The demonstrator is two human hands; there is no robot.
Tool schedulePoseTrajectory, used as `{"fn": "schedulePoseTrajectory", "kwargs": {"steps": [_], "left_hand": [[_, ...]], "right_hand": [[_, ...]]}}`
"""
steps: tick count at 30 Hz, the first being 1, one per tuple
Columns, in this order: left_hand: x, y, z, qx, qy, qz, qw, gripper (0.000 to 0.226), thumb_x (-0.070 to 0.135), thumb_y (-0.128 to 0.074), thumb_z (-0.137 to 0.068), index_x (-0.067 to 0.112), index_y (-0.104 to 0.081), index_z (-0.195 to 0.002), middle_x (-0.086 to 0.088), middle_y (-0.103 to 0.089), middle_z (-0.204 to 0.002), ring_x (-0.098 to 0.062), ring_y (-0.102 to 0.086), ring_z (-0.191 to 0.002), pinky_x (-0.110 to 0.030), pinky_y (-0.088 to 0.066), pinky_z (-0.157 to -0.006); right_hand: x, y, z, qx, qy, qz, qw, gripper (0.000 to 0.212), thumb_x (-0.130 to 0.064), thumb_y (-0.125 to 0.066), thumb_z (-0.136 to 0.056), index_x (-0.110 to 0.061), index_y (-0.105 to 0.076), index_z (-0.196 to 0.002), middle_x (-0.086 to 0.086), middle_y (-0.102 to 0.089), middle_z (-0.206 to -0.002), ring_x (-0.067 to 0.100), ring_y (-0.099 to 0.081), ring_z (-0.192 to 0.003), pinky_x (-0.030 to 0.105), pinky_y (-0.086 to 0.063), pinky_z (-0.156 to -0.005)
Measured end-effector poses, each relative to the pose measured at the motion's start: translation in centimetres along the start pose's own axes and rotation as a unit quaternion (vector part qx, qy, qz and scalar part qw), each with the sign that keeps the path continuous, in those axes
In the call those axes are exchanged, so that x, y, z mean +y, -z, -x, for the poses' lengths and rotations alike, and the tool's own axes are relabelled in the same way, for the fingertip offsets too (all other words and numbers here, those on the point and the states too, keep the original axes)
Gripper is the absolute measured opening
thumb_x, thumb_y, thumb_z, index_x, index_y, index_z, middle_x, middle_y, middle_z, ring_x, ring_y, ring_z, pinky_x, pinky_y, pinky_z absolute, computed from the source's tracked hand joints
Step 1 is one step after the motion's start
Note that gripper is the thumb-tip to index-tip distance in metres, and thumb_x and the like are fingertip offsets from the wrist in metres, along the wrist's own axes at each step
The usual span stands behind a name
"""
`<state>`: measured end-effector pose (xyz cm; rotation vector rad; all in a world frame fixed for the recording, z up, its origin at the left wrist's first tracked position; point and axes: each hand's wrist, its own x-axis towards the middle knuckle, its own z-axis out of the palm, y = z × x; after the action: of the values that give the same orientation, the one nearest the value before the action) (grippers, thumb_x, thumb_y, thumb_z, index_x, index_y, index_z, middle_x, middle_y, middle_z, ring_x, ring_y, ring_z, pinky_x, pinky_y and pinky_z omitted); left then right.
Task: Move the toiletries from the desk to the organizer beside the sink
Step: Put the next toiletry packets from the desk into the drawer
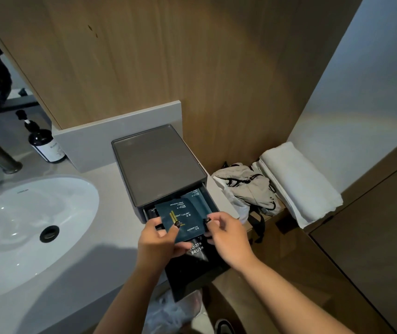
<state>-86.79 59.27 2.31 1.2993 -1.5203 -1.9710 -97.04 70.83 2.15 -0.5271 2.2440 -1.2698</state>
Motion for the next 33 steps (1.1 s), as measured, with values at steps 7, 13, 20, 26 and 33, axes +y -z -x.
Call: {"fn": "schedulePoseTrajectory", "kwargs": {"steps": [7, 13, 20, 26, 33], "left_hand": [[0.2, -2.4, -3.6, 0.020, -0.001, -0.068, 0.998, 0.045, 0.007, -0.054, -0.094, 0.005, -0.033, -0.134, -0.021, -0.061, -0.107, -0.014, -0.067, -0.047, -0.025, -0.054, -0.046], [0.2, -4.4, -5.6, 0.023, 0.013, -0.058, 0.998, 0.050, 0.001, -0.052, -0.094, 0.004, -0.030, -0.138, -0.027, -0.054, -0.119, -0.020, -0.071, -0.055, -0.023, -0.056, -0.049], [0.0, -4.4, -5.4, 0.068, -0.011, -0.098, 0.993, 0.032, 0.008, -0.066, -0.086, 0.004, -0.049, -0.113, -0.014, -0.071, -0.084, -0.015, -0.071, -0.056, -0.025, -0.058, -0.069], [0.1, -5.0, -5.4, 0.110, -0.046, -0.156, 0.981, 0.030, 0.007, -0.066, -0.087, 0.002, -0.045, -0.108, -0.014, -0.060, -0.075, -0.009, -0.062, -0.037, -0.020, -0.050, -0.039], [0.1, -5.3, -4.5, 0.140, -0.045, -0.341, 0.929, 0.048, 0.027, -0.063, -0.089, 0.007, -0.036, -0.122, -0.020, -0.059, -0.100, -0.035, -0.065, -0.081, -0.037, -0.053, -0.072]], "right_hand": [[0.0, 1.7, -0.6, 0.052, 0.112, 0.081, 0.989, 0.030, -0.001, -0.053, -0.087, -0.012, -0.063, -0.114, -0.004, -0.058, -0.106, 0.001, -0.055, -0.090, -0.002, -0.038, -0.074], [0.8, 2.8, -1.0, 0.057, 0.148, 0.099, 0.982, 0.033, -0.001, -0.055, -0.083, -0.013, -0.064, -0.112, -0.006, -0.052, -0.111, 0.010, -0.053, -0.107, 0.024, -0.044, -0.098], [1.5, 4.4, -1.0, 0.022, 0.106, 0.069, 0.992, 0.033, 0.002, -0.052, -0.084, -0.017, -0.063, -0.109, -0.014, -0.050, -0.108, -0.001, -0.051, -0.103, 0.001, -0.036, -0.082], [2.1, 5.4, -1.1, -0.020, 0.093, 0.056, 0.994, 0.035, 0.002, -0.050, -0.085, -0.023, -0.060, -0.108, -0.018, -0.048, -0.110, -0.005, -0.048, -0.106, 0.007, -0.039, -0.086], [3.5, 6.4, -1.3, -0.024, 0.138, 0.097, 0.985, 0.032, 0.003, -0.052, -0.087, -0.014, -0.063, -0.112, -0.008, -0.053, -0.114, -0.002, -0.049, -0.108, -0.001, -0.033, -0.089]]}}
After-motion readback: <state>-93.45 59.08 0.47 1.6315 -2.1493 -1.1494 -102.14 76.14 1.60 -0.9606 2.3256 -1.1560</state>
